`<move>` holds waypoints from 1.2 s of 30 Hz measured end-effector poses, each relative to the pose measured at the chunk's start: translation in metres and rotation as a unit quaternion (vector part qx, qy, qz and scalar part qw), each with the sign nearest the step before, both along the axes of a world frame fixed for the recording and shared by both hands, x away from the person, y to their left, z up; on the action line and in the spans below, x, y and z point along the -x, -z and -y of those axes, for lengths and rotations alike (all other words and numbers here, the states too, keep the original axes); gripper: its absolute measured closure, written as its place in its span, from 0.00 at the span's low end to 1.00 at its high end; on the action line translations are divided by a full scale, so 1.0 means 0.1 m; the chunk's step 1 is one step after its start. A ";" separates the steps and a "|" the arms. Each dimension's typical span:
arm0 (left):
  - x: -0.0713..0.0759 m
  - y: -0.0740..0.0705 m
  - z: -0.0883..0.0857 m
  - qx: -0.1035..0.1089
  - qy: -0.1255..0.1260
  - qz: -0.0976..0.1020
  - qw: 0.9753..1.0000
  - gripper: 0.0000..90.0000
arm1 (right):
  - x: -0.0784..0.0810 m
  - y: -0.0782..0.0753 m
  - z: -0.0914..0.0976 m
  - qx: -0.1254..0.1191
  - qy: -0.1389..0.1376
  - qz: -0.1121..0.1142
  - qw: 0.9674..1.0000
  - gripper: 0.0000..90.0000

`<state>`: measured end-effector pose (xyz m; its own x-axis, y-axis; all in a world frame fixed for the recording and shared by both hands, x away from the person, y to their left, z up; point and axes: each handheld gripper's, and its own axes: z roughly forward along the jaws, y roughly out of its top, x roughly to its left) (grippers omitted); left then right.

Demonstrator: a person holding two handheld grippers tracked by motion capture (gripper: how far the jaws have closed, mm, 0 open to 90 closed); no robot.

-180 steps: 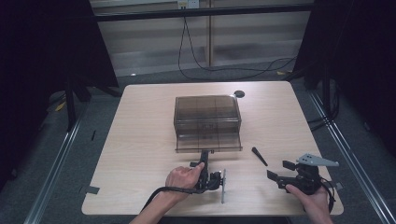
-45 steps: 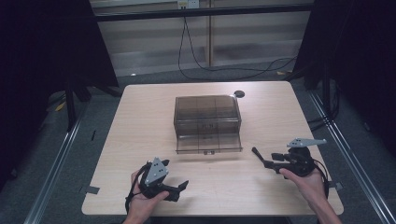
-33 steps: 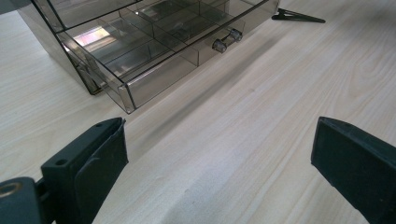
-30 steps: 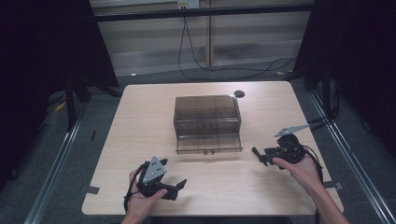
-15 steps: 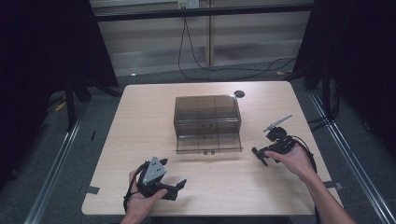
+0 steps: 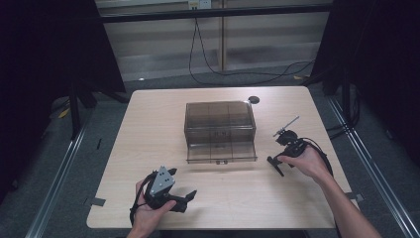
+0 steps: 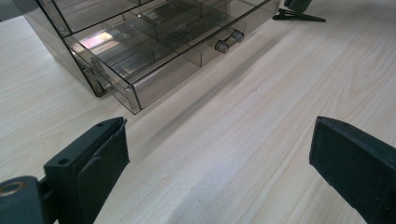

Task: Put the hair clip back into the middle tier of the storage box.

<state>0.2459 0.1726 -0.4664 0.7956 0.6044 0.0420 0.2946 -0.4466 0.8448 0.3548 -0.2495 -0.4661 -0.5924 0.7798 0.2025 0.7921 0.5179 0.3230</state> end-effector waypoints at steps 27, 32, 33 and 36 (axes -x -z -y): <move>0.00 0.01 -0.01 0.002 0.005 0.001 1.000 0.06 | -0.19 0.04 -0.18 0.055 -0.034 -0.052 0.997 0.83; 0.00 0.01 0.00 -0.005 0.007 0.003 1.000 0.06 | -0.22 0.04 -0.23 0.073 -0.046 -0.058 0.995 0.86; 0.00 0.01 0.00 -0.003 0.005 0.003 1.000 0.06 | -0.23 0.04 -0.23 0.076 -0.050 -0.059 0.994 0.86; 0.00 0.01 0.00 -0.003 0.005 0.003 1.000 0.06 | -0.24 0.03 -0.25 0.083 -0.055 -0.061 0.993 0.86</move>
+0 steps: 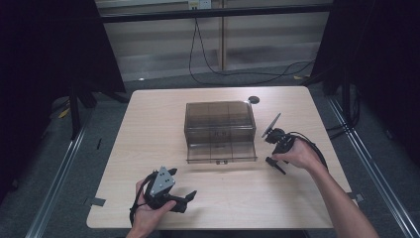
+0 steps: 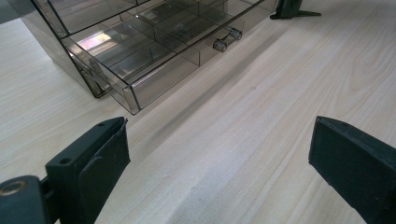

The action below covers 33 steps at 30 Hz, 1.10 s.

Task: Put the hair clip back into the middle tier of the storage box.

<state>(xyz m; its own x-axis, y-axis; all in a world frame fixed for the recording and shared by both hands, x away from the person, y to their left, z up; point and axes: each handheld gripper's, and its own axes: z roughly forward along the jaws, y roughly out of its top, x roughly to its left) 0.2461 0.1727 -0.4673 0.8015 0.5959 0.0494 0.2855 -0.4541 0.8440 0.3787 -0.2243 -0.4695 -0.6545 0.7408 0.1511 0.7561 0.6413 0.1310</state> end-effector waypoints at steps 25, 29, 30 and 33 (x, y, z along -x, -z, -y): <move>-0.01 0.01 -0.01 0.001 0.000 0.003 1.000 0.05 | 0.03 -0.07 0.05 -0.017 -0.006 -0.006 1.000 0.89; -0.01 0.00 -0.01 -0.001 0.001 0.003 1.000 0.05 | 0.04 -0.08 0.05 -0.018 -0.010 -0.009 1.000 0.89; -0.01 0.01 -0.01 -0.001 0.000 0.002 1.000 0.05 | 0.05 -0.09 0.05 -0.019 -0.010 -0.010 1.000 0.89; -0.01 0.00 -0.01 -0.001 0.000 0.003 1.000 0.05 | 0.06 -0.11 0.05 -0.024 -0.004 -0.007 1.000 0.89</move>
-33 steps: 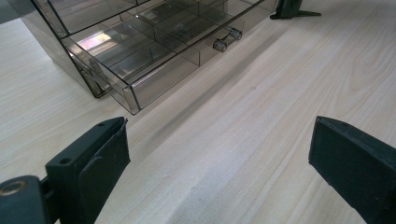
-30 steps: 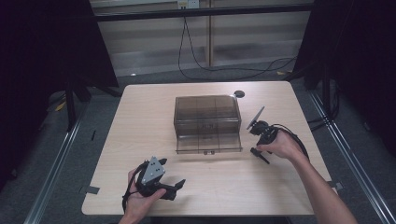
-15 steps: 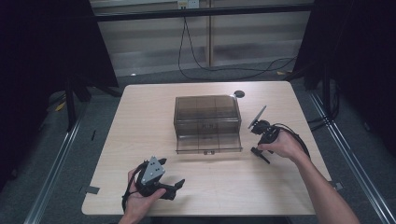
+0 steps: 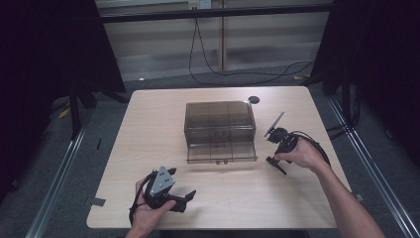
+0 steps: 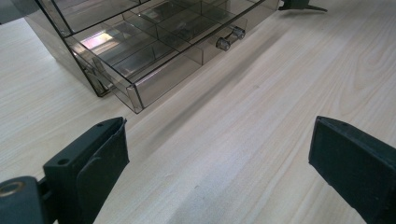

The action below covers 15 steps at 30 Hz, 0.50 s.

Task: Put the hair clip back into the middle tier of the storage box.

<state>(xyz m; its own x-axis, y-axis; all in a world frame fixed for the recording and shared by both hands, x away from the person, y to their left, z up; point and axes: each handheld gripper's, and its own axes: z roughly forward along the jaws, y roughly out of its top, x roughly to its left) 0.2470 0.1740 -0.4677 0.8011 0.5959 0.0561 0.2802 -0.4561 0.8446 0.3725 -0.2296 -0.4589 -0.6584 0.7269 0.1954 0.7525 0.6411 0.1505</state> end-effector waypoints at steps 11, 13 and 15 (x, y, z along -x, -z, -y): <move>0.00 0.00 -0.01 0.006 -0.005 -0.002 1.000 0.05 | 0.03 -0.11 0.01 -0.006 -0.012 -0.002 1.000 0.89; -0.01 0.00 -0.01 0.006 -0.006 -0.002 1.000 0.05 | 0.04 -0.14 0.00 -0.007 -0.014 -0.005 1.000 0.89; -0.02 0.01 -0.01 0.004 -0.008 -0.005 1.000 0.05 | 0.06 -0.17 -0.01 0.000 -0.019 -0.008 1.000 0.89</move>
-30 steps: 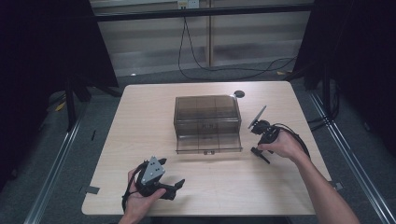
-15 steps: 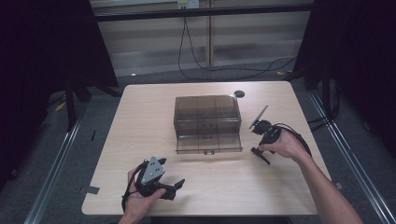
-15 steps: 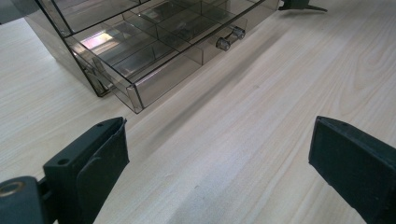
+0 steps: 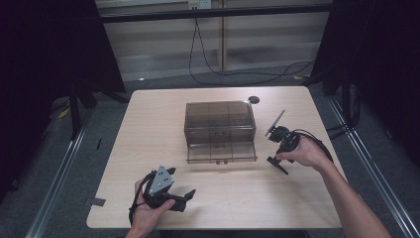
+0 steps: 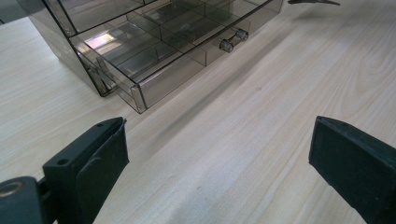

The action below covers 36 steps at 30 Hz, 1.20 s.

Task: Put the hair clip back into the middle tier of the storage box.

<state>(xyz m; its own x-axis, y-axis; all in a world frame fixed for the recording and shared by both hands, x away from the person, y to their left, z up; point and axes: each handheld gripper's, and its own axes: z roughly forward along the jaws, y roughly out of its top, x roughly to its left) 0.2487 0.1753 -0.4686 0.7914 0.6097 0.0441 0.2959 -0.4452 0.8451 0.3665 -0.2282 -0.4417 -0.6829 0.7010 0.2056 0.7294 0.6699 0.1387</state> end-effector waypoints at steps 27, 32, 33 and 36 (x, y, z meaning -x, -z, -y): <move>-0.01 -0.01 -0.04 0.020 -0.003 -0.008 1.000 0.04 | 0.07 -0.46 -0.05 -0.025 -0.025 0.020 0.999 0.89; -0.02 -0.01 -0.05 0.021 -0.004 -0.008 1.000 0.05 | 0.05 -0.52 -0.10 -0.033 -0.034 0.025 0.999 0.89; -0.02 -0.01 -0.05 0.020 -0.003 -0.006 1.000 0.05 | 0.05 -0.53 -0.11 -0.034 -0.036 0.027 0.998 0.89; -0.02 -0.01 -0.06 0.019 -0.003 -0.007 1.000 0.05 | 0.03 -0.58 -0.16 -0.037 -0.038 0.027 0.998 0.89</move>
